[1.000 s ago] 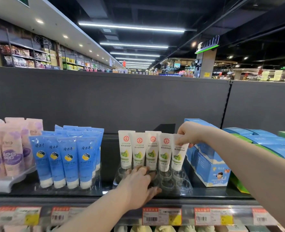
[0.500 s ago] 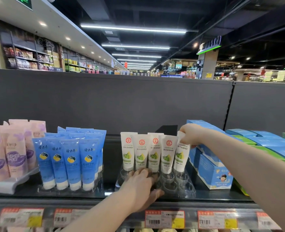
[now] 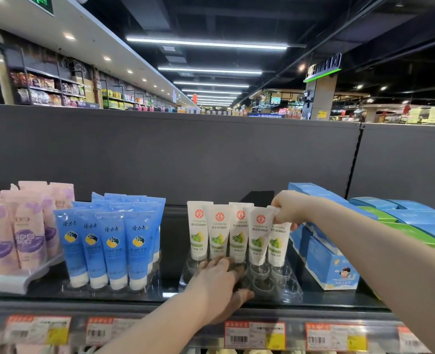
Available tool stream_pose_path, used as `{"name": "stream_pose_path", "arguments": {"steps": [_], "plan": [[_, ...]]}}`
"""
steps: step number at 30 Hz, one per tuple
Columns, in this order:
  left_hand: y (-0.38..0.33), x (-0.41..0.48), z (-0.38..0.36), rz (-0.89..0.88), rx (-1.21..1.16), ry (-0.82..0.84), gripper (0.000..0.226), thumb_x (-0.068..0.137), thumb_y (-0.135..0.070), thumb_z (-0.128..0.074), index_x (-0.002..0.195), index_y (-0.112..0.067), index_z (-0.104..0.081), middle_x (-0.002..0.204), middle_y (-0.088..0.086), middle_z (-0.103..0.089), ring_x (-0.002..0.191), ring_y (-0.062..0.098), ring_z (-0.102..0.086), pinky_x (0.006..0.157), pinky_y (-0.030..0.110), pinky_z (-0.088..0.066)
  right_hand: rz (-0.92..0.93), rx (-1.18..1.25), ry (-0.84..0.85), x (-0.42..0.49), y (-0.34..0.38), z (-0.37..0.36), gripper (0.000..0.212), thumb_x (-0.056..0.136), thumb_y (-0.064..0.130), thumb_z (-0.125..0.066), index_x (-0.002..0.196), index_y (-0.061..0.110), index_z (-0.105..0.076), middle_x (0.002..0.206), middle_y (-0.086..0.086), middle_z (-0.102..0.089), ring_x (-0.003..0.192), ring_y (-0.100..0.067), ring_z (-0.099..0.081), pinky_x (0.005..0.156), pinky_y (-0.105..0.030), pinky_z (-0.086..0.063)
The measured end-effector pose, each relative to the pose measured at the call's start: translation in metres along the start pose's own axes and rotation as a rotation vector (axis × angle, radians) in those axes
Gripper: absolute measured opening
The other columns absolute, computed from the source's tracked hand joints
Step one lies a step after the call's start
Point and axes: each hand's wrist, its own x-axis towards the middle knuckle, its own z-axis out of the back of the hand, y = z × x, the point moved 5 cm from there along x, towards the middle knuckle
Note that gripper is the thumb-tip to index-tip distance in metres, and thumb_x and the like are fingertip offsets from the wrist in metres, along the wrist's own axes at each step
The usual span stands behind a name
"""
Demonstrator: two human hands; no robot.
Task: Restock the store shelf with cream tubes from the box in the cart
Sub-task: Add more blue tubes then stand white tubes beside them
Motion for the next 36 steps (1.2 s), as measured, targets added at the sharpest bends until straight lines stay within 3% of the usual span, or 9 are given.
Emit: {"name": "stream_pose_path", "arguments": {"steps": [4, 8, 11, 14, 19, 25, 29, 36], "plan": [[0.0, -0.001, -0.001, -0.001, -0.024, -0.025, 0.057, 0.094, -0.056, -0.031, 0.145, -0.03, -0.029, 0.154, 0.0, -0.021, 0.144, 0.024, -0.013, 0.119, 0.045, -0.005, 0.016, -0.042, -0.074, -0.007, 0.002, -0.002, 0.023, 0.092, 0.021, -0.046, 0.105, 0.01, -0.06, 0.099, -0.008, -0.063, 0.077, -0.019, -0.06, 0.059, -0.025, -0.049], [0.002, -0.001, 0.0, -0.022, -0.046, -0.043, 0.06, 0.094, -0.057, -0.031, 0.146, -0.028, -0.027, 0.155, 0.0, -0.02, 0.144, 0.023, -0.014, 0.119, 0.045, -0.007, -0.002, -0.055, -0.212, -0.024, 0.003, 0.001, 0.04, 0.094, 0.019, -0.045, 0.133, 0.02, -0.045, 0.131, -0.001, -0.051, 0.109, -0.02, -0.054, 0.081, -0.03, -0.047], [0.004, -0.001, 0.003, -0.025, -0.13, -0.044, 0.064, 0.092, -0.058, -0.034, 0.146, -0.024, -0.026, 0.15, 0.003, -0.029, 0.139, 0.025, -0.026, 0.116, 0.044, -0.02, 0.015, -0.093, -0.303, -0.043, 0.01, 0.008, 0.042, 0.093, 0.014, -0.043, 0.134, 0.022, -0.043, 0.136, -0.001, -0.044, 0.118, -0.023, -0.047, 0.09, -0.038, -0.047], [0.004, -0.003, 0.015, -0.041, -0.153, -0.157, 0.06, 0.093, -0.053, -0.041, 0.142, -0.021, -0.032, 0.14, 0.0, -0.042, 0.13, 0.022, -0.039, 0.11, 0.04, -0.033, 0.049, -0.189, -0.33, -0.071, 0.02, 0.007, 0.038, 0.096, 0.021, -0.043, 0.134, 0.021, -0.045, 0.135, -0.002, -0.043, 0.125, -0.024, -0.039, 0.098, -0.043, -0.042], [-0.008, -0.016, 0.038, -0.116, -0.022, -0.314, 0.057, 0.094, -0.041, -0.044, 0.145, -0.022, -0.026, 0.15, -0.001, -0.031, 0.139, 0.021, -0.025, 0.116, 0.046, -0.022, -0.019, -0.291, -0.27, -0.125, 0.024, -0.014, 0.047, 0.095, 0.037, -0.047, 0.14, 0.024, -0.039, 0.145, -0.002, -0.035, 0.138, -0.025, -0.027, 0.109, -0.047, -0.031], [-0.044, -0.038, 0.032, -0.227, 0.066, -0.311, 0.058, 0.094, -0.048, -0.04, 0.143, -0.022, -0.027, 0.15, 0.001, -0.028, 0.139, 0.024, -0.024, 0.112, 0.045, -0.024, -0.194, -0.334, -0.198, -0.189, 0.011, -0.046, 0.058, 0.094, 0.047, -0.046, 0.143, 0.02, -0.032, 0.149, -0.005, -0.028, 0.14, -0.027, -0.022, 0.11, -0.05, -0.03], [-0.072, -0.066, 0.019, -0.276, 0.091, -0.274, 0.062, 0.093, -0.053, -0.036, 0.144, -0.02, -0.024, 0.151, 0.003, -0.025, 0.138, 0.025, -0.021, 0.113, 0.044, -0.022, -0.263, -0.311, -0.161, -0.233, -0.001, -0.059, 0.064, 0.094, 0.048, -0.045, 0.148, 0.023, -0.022, 0.156, -0.003, -0.018, 0.146, -0.027, -0.01, 0.115, -0.052, -0.02], [-0.121, -0.125, -0.002, -0.317, 0.087, -0.215, 0.061, 0.092, -0.055, -0.037, 0.142, -0.021, -0.026, 0.148, 0.003, -0.029, 0.138, 0.026, -0.022, 0.113, 0.047, -0.02, -0.292, -0.273, -0.207, -0.319, -0.013, -0.078, 0.06, 0.094, 0.049, -0.043, 0.147, 0.026, -0.025, 0.154, -0.001, -0.025, 0.143, -0.023, -0.018, 0.115, -0.047, -0.022]]}}
